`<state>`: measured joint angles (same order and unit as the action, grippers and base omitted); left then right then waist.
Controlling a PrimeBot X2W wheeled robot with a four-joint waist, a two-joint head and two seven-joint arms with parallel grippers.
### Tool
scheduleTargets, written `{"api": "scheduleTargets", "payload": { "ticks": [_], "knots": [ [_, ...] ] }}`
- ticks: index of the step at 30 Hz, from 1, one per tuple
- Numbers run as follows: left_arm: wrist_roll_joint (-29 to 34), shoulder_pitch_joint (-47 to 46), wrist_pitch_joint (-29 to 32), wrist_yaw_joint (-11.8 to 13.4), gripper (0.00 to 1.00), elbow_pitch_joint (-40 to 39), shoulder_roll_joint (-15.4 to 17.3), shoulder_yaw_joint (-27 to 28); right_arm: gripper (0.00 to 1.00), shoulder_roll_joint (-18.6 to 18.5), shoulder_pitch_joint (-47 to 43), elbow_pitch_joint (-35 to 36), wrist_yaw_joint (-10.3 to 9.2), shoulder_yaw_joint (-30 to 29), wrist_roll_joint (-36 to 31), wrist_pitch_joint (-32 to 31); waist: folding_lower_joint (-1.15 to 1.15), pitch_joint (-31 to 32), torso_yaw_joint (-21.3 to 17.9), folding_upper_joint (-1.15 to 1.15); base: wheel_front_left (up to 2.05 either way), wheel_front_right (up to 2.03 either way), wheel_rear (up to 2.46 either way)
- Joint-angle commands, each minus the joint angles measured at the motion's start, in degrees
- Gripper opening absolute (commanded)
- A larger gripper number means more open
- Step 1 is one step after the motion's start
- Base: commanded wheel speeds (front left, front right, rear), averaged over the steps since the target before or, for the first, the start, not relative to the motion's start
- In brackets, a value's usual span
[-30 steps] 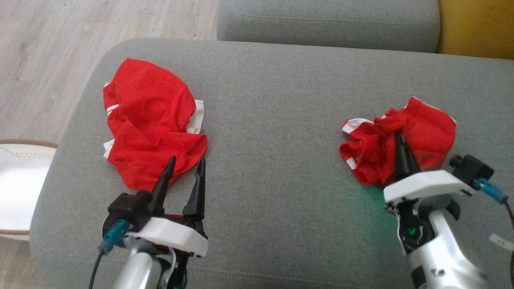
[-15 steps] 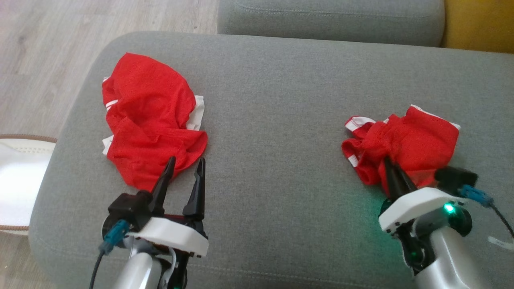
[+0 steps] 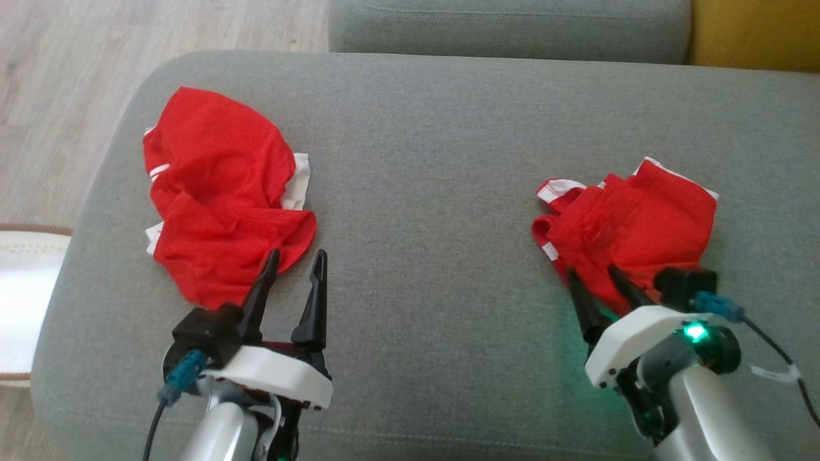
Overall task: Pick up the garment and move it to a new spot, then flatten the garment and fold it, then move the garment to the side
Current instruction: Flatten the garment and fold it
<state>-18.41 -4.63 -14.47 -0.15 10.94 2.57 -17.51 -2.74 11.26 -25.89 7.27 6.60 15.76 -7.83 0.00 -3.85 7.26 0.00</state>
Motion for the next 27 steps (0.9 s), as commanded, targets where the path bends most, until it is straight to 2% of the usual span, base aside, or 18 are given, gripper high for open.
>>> {"api": "scheduleTargets", "payload": {
  "ticks": [1, 11, 15, 21, 27],
  "knots": [
    [-0.1, -2.3, -0.5, 0.2, 1.0, -1.7, 0.3, 2.0, 1.0, -0.1, 0.6, 3.1, 0.22, 0.6, 0.1, 0.7, 0.0, 0.1, -0.3, 0.0, 0.0, 0.0, 0.0],
    [-1.0, -2.9, -0.5, 0.4, 1.0, -4.9, 0.3, 2.7, 1.0, -0.1, -3.2, 15.8, 0.22, -3.0, 1.5, 5.9, 0.0, 1.6, -2.9, 0.0, 0.0, 0.0, 0.0],
    [-1.5, -2.6, -0.5, 0.7, 1.0, -7.2, 0.3, 2.7, 1.0, -0.1, -6.6, 20.4, 0.22, -5.9, 0.7, 11.0, 0.0, 2.1, -3.6, 0.0, 0.0, 0.0, 0.0],
    [-1.5, -1.3, -0.5, 0.4, 1.0, -8.2, 0.3, 1.8, 1.0, -0.1, -10.4, 20.2, 0.22, -8.4, 0.5, 16.6, 0.0, 2.2, -4.3, 0.0, 0.0, 0.0, 0.0],
    [-1.5, -0.5, -0.5, 0.2, 1.0, -8.3, 0.3, 0.9, 1.0, -0.1, -10.2, 17.9, 0.22, -8.5, 0.8, 18.7, 0.0, 1.8, -4.4, 0.0, 0.0, 0.0, 0.0]
  ]
}}
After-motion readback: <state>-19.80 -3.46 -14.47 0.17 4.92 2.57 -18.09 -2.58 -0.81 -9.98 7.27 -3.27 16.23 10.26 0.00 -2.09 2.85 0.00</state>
